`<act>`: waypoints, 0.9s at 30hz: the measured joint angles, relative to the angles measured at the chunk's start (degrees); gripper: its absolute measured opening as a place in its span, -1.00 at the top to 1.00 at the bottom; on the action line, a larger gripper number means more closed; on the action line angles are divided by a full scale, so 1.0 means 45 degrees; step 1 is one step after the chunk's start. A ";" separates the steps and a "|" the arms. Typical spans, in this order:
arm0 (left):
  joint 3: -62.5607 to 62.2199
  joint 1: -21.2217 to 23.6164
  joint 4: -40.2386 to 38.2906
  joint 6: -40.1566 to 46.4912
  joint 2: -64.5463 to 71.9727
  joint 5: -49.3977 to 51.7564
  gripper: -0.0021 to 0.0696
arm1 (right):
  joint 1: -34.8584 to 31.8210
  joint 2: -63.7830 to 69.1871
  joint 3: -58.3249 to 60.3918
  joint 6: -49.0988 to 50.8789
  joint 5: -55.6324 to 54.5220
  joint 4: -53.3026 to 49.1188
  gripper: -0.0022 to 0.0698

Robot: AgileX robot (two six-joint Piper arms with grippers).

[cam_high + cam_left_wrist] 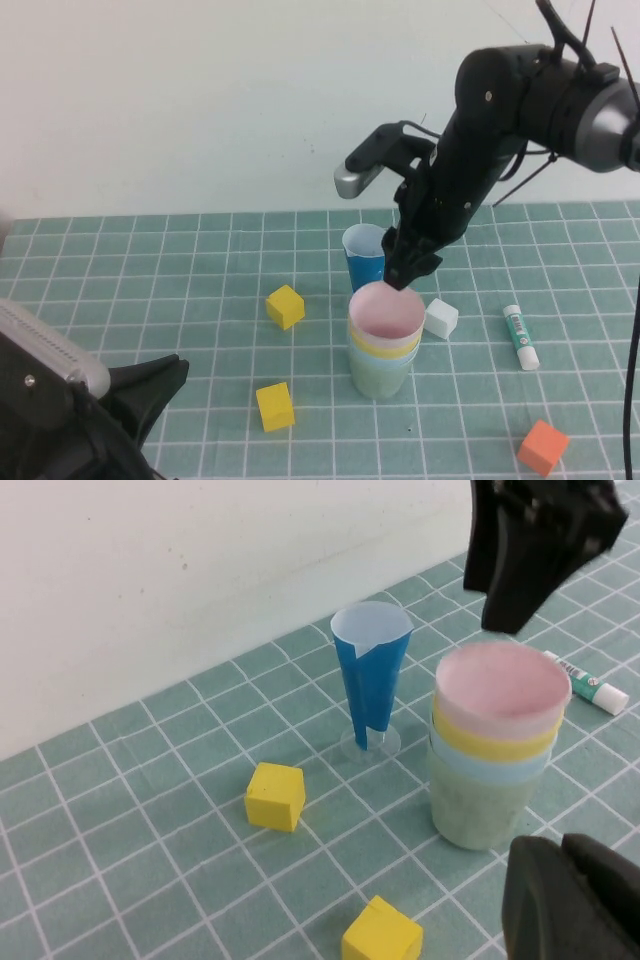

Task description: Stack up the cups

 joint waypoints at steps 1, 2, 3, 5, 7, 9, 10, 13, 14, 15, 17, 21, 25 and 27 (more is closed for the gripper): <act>0.0000 0.0000 0.0053 -0.0031 0.0000 0.0000 0.95 | 0.0000 0.0000 -0.0274 0.0000 0.0186 0.0000 -0.22; 0.0000 0.0000 0.0091 -0.0031 0.0000 0.0000 0.95 | 0.0000 0.0000 -0.0615 0.0000 0.0504 0.0000 -0.21; 0.0000 0.0000 0.0149 -0.0031 0.0000 0.0000 0.95 | 0.0000 0.0000 -0.0977 -0.0057 0.0849 0.0017 -0.16; 0.0000 0.0000 0.0238 0.0148 0.0000 0.0060 0.95 | 0.0000 0.0000 -0.1557 -0.0357 0.1302 0.0017 0.00; 0.0000 0.0000 0.0399 0.0416 0.0000 0.0197 0.95 | 0.0000 -0.0163 -0.2146 -0.0926 0.1513 0.0017 0.38; 0.0000 0.0000 0.0649 0.0528 0.0000 0.0313 0.95 | 0.0000 -0.0468 -0.2365 -0.1320 0.1578 0.0017 0.67; 0.0000 0.0000 0.0780 0.0584 0.0000 0.0370 0.95 | 0.0000 -0.0656 -0.2418 -0.1405 0.1610 -0.0066 0.76; 0.0000 0.0000 0.0996 0.0670 0.0000 0.0423 0.95 | 0.0000 -0.1548 -0.2438 -0.1580 0.1425 -0.0760 0.89; 0.0000 0.0000 0.0996 0.0670 0.0000 0.0430 0.95 | 0.0000 -0.1902 -0.2438 -0.1606 0.1300 -0.1179 0.90; 0.0000 0.0000 0.1007 0.0670 0.0000 0.0453 0.95 | 0.0000 -0.2208 -0.2446 -0.1606 0.1214 -0.1578 0.91; 0.0000 0.0000 0.1026 0.0670 0.0000 0.0453 0.95 | 0.0000 -0.3004 -0.2446 -0.1606 0.1061 -0.2767 0.92; 0.0000 0.0000 0.1026 0.0670 -0.0133 0.0453 0.95 | 0.0000 -0.4724 -0.1901 -0.1145 0.0692 -0.4998 0.92; 0.0000 0.0000 0.1026 0.0670 -0.0576 0.0477 0.95 | -0.0148 -0.6768 0.0035 -0.0263 -0.0072 -0.6369 0.93; 0.0000 0.0000 0.1026 0.0670 -0.0826 0.0537 0.95 | -0.0343 -0.7713 0.1460 0.0042 -0.0680 -0.6820 0.93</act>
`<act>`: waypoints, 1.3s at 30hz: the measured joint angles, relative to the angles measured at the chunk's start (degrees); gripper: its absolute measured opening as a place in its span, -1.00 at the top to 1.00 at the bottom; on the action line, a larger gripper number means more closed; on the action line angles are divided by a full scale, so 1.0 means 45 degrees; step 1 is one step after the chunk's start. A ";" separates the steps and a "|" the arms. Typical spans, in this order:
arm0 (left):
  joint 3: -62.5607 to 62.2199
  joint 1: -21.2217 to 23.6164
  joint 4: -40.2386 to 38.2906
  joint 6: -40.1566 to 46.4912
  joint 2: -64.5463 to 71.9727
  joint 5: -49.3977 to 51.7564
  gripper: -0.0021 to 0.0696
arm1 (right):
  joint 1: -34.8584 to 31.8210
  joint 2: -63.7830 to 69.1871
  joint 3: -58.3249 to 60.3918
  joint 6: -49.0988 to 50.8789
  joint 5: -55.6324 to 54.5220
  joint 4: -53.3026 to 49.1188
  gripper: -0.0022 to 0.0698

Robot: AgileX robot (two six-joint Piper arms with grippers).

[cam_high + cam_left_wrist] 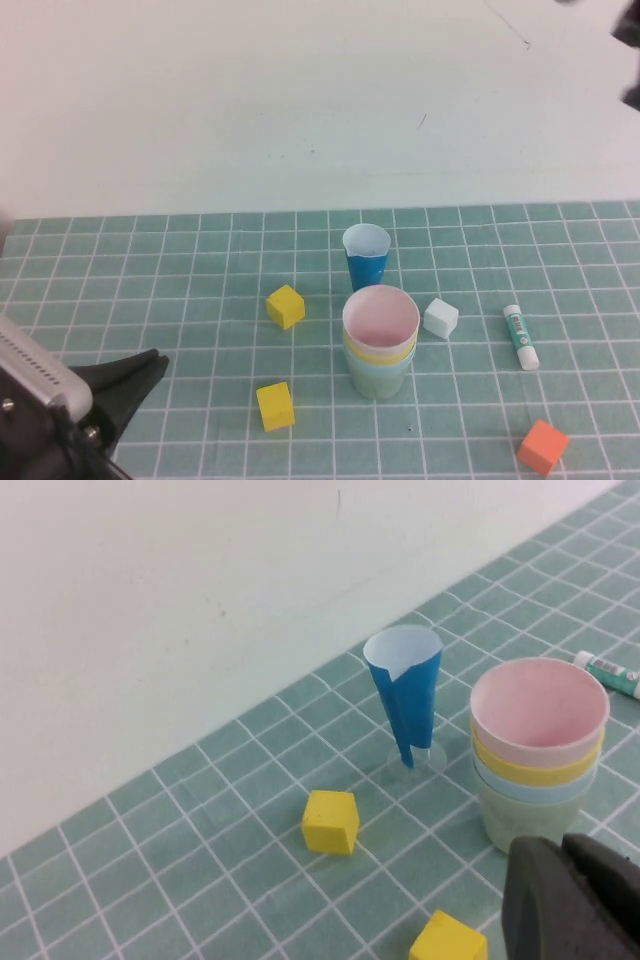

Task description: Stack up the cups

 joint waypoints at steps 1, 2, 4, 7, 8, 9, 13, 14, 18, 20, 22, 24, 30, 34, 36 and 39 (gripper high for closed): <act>0.0000 0.0000 0.0000 0.0000 -0.0141 0.0059 0.95 | -0.0138 -0.0527 0.0908 0.0117 -0.0336 -0.0159 0.93; 0.0000 0.0000 0.0000 0.0000 -0.0291 0.0167 0.95 | -0.0277 -0.1059 0.1866 0.0243 -0.0693 -0.0256 0.93; 0.0000 0.0000 0.0000 0.0000 -0.0568 0.0342 0.95 | -0.0456 -0.2032 0.3640 0.0560 -0.1383 -0.0330 0.94; 0.0000 0.0000 0.0000 0.0000 -0.0832 0.0606 0.95 | -0.0546 -0.3612 0.6324 0.0953 -0.2637 -0.0330 0.94; 0.0000 0.0000 0.0000 0.0000 -0.0860 0.0635 0.95 | -0.0546 -0.4165 0.7214 0.1153 -0.3127 -0.0330 0.94; 0.0000 0.0000 0.0000 0.0000 -0.0920 0.0664 0.95 | -0.0546 -0.4701 0.8055 0.1420 -0.3613 -0.0307 0.94; 0.0000 0.0000 0.0000 -0.0290 -0.1260 0.0664 0.95 | -0.0546 -0.6569 1.0891 0.2784 -0.4954 -0.0307 0.94; 0.0000 0.0000 0.0000 -0.0319 -0.1400 0.0664 0.95 | -0.0546 -0.6954 1.1565 0.3079 -0.5275 -0.0307 0.94; 0.0033 0.0000 0.0199 -0.0398 -0.1868 0.0664 0.95 | -0.0546 -0.8869 1.3924 0.4030 -0.6434 -0.0074 0.94; 0.0130 0.0000 0.0336 -0.0396 -0.2046 0.0683 0.95 | -0.0546 -0.9649 1.4911 0.4185 -0.6841 0.0102 0.94; 0.0149 0.0000 0.0453 -0.0396 -0.2121 0.0802 0.95 | -0.0546 -1.0346 1.5858 0.4304 -0.7039 0.0339 0.94; 0.0149 0.0000 0.0583 -0.0396 -0.2121 0.0819 0.95 | -0.0546 -1.0762 1.6598 0.4341 -0.7047 0.0429 0.94; 0.0149 0.0000 0.0637 -0.0422 -0.2121 0.0849 0.95 | -0.0546 -1.1055 1.7208 0.4440 -0.7166 0.0649 0.94; 0.0149 0.0000 0.0648 -0.0422 -0.2121 0.0874 0.95 | -0.0546 -1.1091 1.7208 0.4631 -0.7220 0.0668 0.94; 0.0149 0.0000 0.0648 -0.0422 -0.2121 0.0874 0.95 | -0.0546 -1.1112 1.7208 0.4652 -0.7227 0.0668 0.94; 0.0149 0.0000 0.0667 -0.0422 -0.2121 0.0874 0.95 | -0.0546 -1.1112 1.7208 0.4660 -0.7249 0.0668 0.94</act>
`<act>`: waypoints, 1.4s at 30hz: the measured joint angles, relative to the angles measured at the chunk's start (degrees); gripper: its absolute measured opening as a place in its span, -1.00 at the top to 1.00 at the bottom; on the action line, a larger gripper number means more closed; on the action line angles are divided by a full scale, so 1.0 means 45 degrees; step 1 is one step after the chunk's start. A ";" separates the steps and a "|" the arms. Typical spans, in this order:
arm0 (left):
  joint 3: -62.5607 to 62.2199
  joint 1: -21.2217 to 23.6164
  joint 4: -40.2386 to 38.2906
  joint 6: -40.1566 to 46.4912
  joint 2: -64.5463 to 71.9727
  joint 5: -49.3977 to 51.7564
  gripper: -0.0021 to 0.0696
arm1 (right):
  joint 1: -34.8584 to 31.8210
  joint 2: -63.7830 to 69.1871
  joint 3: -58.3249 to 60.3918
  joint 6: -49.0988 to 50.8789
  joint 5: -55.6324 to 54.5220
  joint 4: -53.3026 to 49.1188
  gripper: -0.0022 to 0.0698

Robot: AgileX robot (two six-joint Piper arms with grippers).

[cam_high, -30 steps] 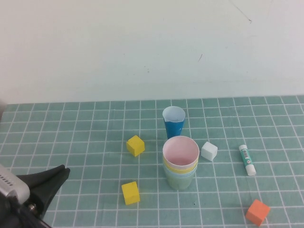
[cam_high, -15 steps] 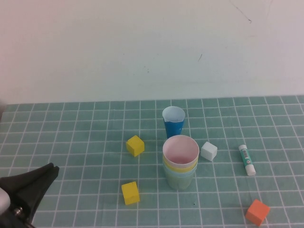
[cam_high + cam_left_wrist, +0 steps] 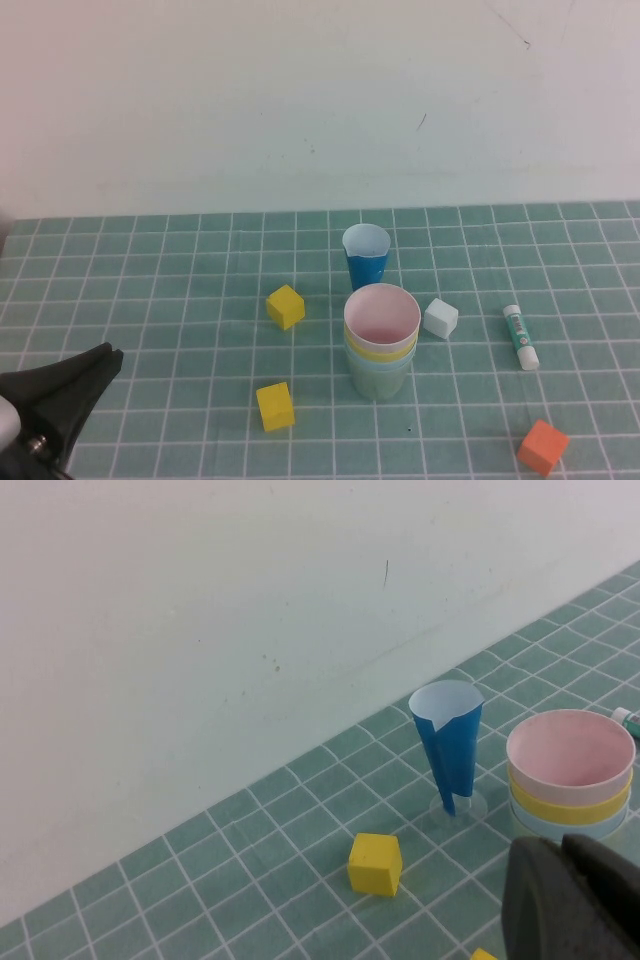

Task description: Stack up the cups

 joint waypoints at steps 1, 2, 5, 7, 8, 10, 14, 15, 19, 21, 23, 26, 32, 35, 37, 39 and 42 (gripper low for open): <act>0.0000 0.0000 0.0000 0.0000 0.0000 0.0000 0.95 | 0.0000 0.0000 0.0000 0.0022 0.0000 0.0000 0.94; 0.0000 0.0000 0.0000 0.0000 0.0000 0.0000 0.95 | 0.0000 0.0000 0.0000 0.0020 0.0000 0.0000 0.94; 0.0000 0.0000 0.0000 0.0000 0.0000 0.0000 0.95 | 0.0000 0.0000 0.0000 0.0020 0.0000 0.0000 0.94; 0.0000 0.0000 0.0000 0.0000 0.0000 0.0000 0.95 | 0.0000 0.0000 0.0000 0.0020 0.0000 0.0026 0.94; 0.0000 0.0000 0.0000 0.0000 0.0000 0.0000 0.95 | 0.0000 0.0000 0.0000 0.0020 0.0000 0.0026 0.94; 0.0000 0.0000 0.0000 0.0000 0.0000 0.0000 0.95 | 0.0000 0.0000 0.0000 0.0020 0.0000 0.0026 0.94; 0.0000 0.0000 0.0000 0.0000 0.0000 0.0070 0.95 | 0.0000 0.0000 0.0000 0.0020 0.0000 0.0026 0.94; 0.0000 0.0000 0.0000 0.0032 -0.0069 0.0154 0.95 | 0.0000 0.0000 0.0000 0.0020 0.0000 0.0026 0.94; 0.0000 0.0210 -0.1680 0.0085 -0.0849 0.0644 0.95 | 0.0000 0.0000 0.0000 0.0020 0.0000 0.0026 0.94; 0.0094 0.0630 -0.2779 0.0430 -0.1438 0.0962 0.95 | 0.0000 0.0000 0.0000 0.0020 0.0000 0.0026 0.94; 0.0537 0.1292 -0.3847 0.1163 -0.2214 0.1042 0.95 | 0.0000 0.0000 0.0000 0.0020 0.0000 0.0026 0.94; 0.1550 0.2392 -0.5171 0.2392 -0.3519 0.0270 0.95 | 0.0000 0.0000 0.0000 0.0020 0.0000 0.0026 0.94; 0.3963 0.4828 -0.7999 0.4273 -0.6036 -0.0706 0.95 | 0.0000 0.0000 0.0000 0.0020 0.0000 0.0026 0.94; 0.4638 0.5802 -0.8636 0.4503 -0.6481 -0.0586 0.95 | 0.0000 0.0000 0.0000 0.0020 0.0000 0.0026 0.94; 0.4694 0.6300 -0.8830 0.4503 -0.6509 -0.0373 0.95 | 0.0000 0.0000 0.0007 0.0020 0.0000 0.0026 0.94; 0.4694 0.6776 -0.9009 0.4522 -0.6537 -0.0231 0.95 | 0.0000 0.0000 0.0007 0.0020 0.0000 0.0026 0.94; 0.4694 0.7357 -0.9277 0.4554 -0.6556 0.0355 0.95 | 0.0000 0.0000 0.0007 0.0020 0.0000 0.0026 0.94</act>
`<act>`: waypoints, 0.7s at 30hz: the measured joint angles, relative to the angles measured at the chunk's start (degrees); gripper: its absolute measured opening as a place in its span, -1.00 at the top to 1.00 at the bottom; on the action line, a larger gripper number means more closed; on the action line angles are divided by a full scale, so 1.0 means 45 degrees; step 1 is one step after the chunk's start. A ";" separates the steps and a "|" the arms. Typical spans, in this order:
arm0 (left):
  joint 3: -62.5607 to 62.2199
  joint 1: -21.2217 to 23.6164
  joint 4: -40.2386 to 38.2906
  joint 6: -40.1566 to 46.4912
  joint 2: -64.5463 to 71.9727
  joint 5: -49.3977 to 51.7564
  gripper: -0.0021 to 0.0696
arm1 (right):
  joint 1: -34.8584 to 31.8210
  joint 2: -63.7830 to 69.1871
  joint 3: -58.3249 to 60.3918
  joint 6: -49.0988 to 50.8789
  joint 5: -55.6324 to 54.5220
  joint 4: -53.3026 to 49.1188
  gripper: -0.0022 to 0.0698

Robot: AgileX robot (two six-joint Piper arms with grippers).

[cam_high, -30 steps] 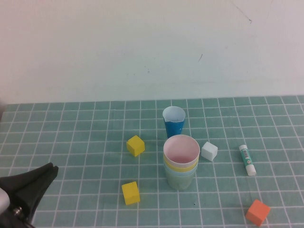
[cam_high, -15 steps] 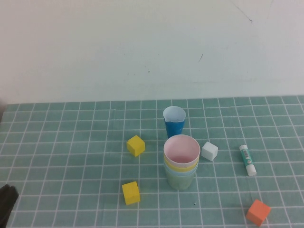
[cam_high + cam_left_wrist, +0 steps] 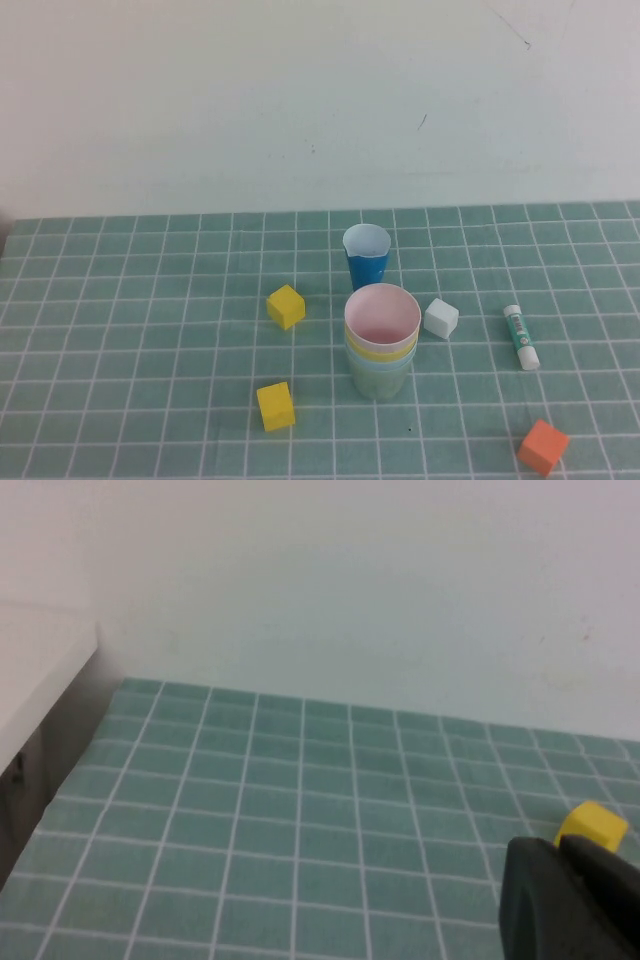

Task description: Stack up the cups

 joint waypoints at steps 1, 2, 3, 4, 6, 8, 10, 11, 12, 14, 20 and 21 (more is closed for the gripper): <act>0.0000 0.0167 -0.0030 0.0035 0.0000 0.0228 0.95 | 0.0000 0.0000 0.0000 0.0000 0.0000 0.0000 0.94; 0.0000 0.0313 -0.0057 0.0137 0.0000 0.0449 0.95 | 0.0000 0.0000 0.0000 0.0000 0.0000 0.0000 0.94; 0.0000 0.0394 -0.0057 0.0199 0.0000 0.0681 0.95 | 0.0000 0.0000 0.0000 0.0000 0.0000 0.0000 0.94; 0.0000 0.0448 -0.0057 0.0227 0.0000 0.1033 0.95 | 0.0000 0.0000 0.0000 0.0000 0.0000 0.0000 0.94; 0.0000 0.0481 -0.0033 0.0259 0.0000 0.1728 0.95 | 0.0000 0.0000 0.0000 0.0000 0.0000 0.0000 0.94; -0.0024 0.0481 -0.0014 0.0269 0.0000 0.1935 0.95 | 0.0000 0.0000 0.0000 0.0000 0.0000 0.0000 0.94; -0.0024 0.0481 -0.0014 0.0320 0.0000 0.1955 0.95 | 0.0000 0.0000 0.0000 0.0000 0.0000 0.0000 0.94; -0.0024 0.0481 -0.0014 0.0320 -0.0008 0.1955 0.95 | 0.0000 0.0000 0.0000 0.0000 0.0000 0.0000 0.94; -0.0024 0.0481 -0.0006 0.0320 -0.0029 0.1955 0.95 | 0.0000 0.0000 0.0000 0.0000 0.0000 0.0000 0.94; -0.0024 0.0481 -0.0006 0.0395 -0.0029 0.1955 0.95 | 0.0000 0.0000 0.0000 0.0000 0.0000 0.0000 0.94; -0.0024 0.0502 0.0015 0.0481 -0.0029 0.1955 0.95 | 0.0000 0.0000 0.0000 0.0000 0.0000 0.0000 0.94; -0.0024 0.0502 0.0015 0.0481 -0.0029 0.1955 0.95 | 0.0000 0.0000 0.0000 0.0000 0.0000 0.0000 0.94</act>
